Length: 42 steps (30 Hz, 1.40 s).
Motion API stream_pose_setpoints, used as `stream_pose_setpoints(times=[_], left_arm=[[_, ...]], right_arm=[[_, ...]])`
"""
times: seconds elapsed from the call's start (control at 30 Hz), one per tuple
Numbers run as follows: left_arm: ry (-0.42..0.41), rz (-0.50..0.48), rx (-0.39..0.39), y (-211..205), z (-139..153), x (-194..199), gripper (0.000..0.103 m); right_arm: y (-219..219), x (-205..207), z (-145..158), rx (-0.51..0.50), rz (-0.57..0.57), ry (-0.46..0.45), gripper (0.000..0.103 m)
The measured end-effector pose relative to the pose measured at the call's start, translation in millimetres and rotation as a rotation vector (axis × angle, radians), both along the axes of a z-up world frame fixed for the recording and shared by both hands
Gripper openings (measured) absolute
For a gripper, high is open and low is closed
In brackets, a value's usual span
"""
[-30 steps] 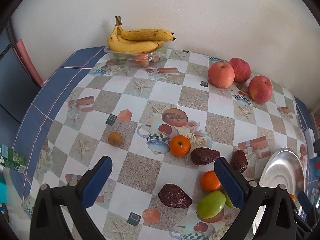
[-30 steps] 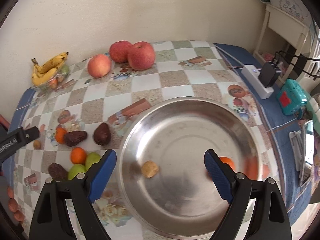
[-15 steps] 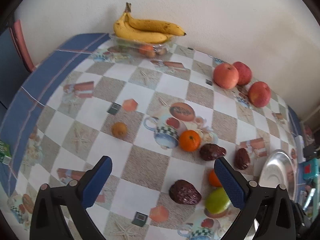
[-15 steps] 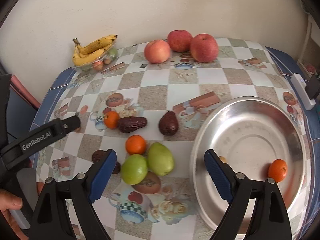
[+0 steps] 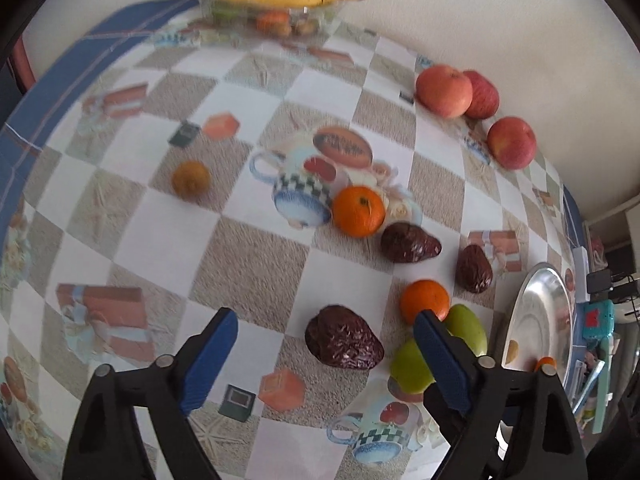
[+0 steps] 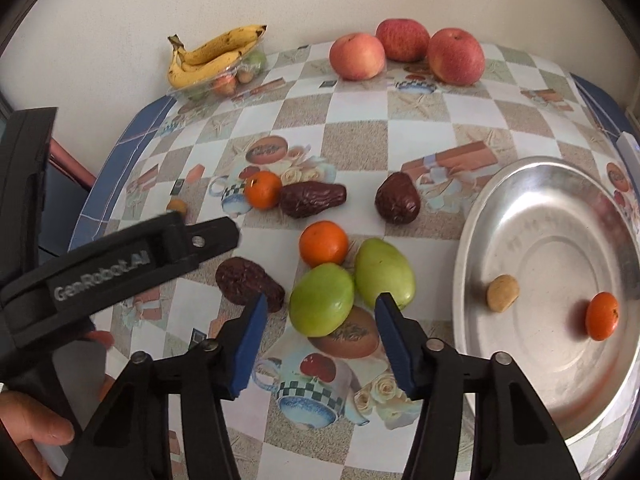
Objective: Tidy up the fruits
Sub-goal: 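Grasp a large dried red date with the left tool while the right tool grasps a green apple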
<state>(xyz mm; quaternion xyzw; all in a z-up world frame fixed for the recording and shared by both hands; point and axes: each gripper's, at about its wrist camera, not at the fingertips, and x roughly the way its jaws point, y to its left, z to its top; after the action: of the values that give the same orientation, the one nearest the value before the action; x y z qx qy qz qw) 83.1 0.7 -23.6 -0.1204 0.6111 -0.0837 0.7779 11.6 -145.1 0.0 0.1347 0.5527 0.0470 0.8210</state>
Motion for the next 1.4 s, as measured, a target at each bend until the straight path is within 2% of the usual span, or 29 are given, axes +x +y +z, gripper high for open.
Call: stream_pose_setpoints(times=[0.07,0.23,0.3,0.47,0.57,0.83,1.03,1.27,1.4], left_arm=[[0.031,0.004,-0.009,-1.5,-7.7,-0.6,0.087],[0.077,0.018,-0.039,-3.8,-19.4,-2.1,0.074],[0.08,0.026,-0.038,-4.7,-21.3,-3.0,0.063],[0.081,0.01,-0.063,-10.7,-22.4,-4.5,0.046],[0.079,0.01,-0.064,-10.2,-22.6,-4.1,0.046],[0.067,0.039,-0.067,-0.7,-18.1,-2.6,0.045],[0.022,0.076,-0.076,10.6,-4.2,-2.1,0.045],[-0.038,0.089,-0.086,15.4,15.0,-1.3,0.045],[-0.044,0.085,-0.078,15.6,17.0,-0.8,0.045]], right_arm=[[2.3,1.2,-5.7,0.01,0.006,0.02,0.047],[2.2,5.8,-19.2,0.014,-0.009,0.049,0.047],[1.3,8.0,-23.2,0.013,-0.019,0.052,0.047],[1.4,10.7,-24.0,0.026,-0.022,0.037,0.043],[2.0,11.3,-23.6,0.016,-0.023,0.032,0.039],[-0.5,9.7,-23.8,0.035,-0.032,0.03,0.039],[-3.1,5.5,-15.5,0.098,-0.032,0.005,0.038],[-2.8,0.1,4.8,0.114,-0.028,-0.05,0.037],[2.2,0.9,2.8,0.091,-0.004,-0.031,0.037]])
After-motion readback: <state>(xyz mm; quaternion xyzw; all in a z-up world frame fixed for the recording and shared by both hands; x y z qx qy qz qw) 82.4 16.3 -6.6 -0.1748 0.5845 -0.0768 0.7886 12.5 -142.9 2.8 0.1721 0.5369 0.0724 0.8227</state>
